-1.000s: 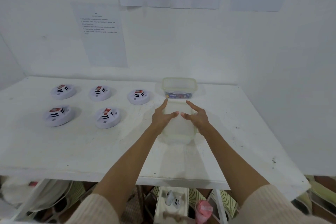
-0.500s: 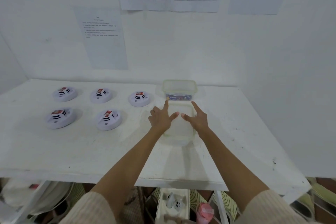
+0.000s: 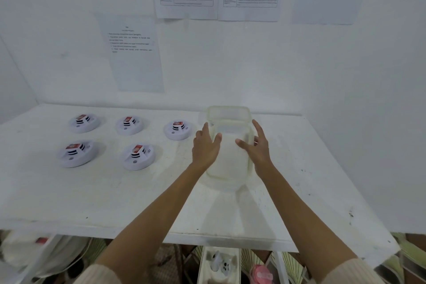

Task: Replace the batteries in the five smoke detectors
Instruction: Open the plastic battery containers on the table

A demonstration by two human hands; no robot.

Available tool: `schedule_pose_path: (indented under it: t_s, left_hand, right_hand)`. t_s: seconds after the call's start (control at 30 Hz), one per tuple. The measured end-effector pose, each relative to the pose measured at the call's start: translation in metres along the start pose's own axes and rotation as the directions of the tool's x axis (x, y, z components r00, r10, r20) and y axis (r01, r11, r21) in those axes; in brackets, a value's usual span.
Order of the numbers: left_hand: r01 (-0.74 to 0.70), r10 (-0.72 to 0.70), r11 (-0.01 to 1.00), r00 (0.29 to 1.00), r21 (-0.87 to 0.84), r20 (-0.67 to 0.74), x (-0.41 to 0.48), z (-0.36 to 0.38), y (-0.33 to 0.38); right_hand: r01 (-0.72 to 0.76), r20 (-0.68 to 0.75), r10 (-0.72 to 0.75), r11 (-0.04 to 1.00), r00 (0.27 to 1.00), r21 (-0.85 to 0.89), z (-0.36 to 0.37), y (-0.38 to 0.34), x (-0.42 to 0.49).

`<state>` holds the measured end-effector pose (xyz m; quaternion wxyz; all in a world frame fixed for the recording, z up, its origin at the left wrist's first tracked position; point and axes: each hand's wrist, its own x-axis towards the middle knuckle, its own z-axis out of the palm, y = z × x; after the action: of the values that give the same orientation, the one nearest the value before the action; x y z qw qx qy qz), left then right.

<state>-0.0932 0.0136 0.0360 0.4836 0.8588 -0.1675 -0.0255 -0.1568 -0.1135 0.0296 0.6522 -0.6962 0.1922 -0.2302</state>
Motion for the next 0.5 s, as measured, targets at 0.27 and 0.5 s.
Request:
schedule_pose_path:
  t_s: [0.27,0.5]
  left_hand:
    - [0.188,-0.172,0.973,0.977,-0.130,0.128,-0.010,0.005,-0.021]
    - [0.241,-0.209,0.947,0.964,-0.212,0.164,-0.031,0.028,-0.022]
  right_hand:
    - [-0.073,0.053,0.059,0.948,0.997,0.309,-0.039,-0.022,0.006]
    - [0.108,-0.192,-0.034,0.913,0.981,0.394,-0.073,-0.042,0.010]
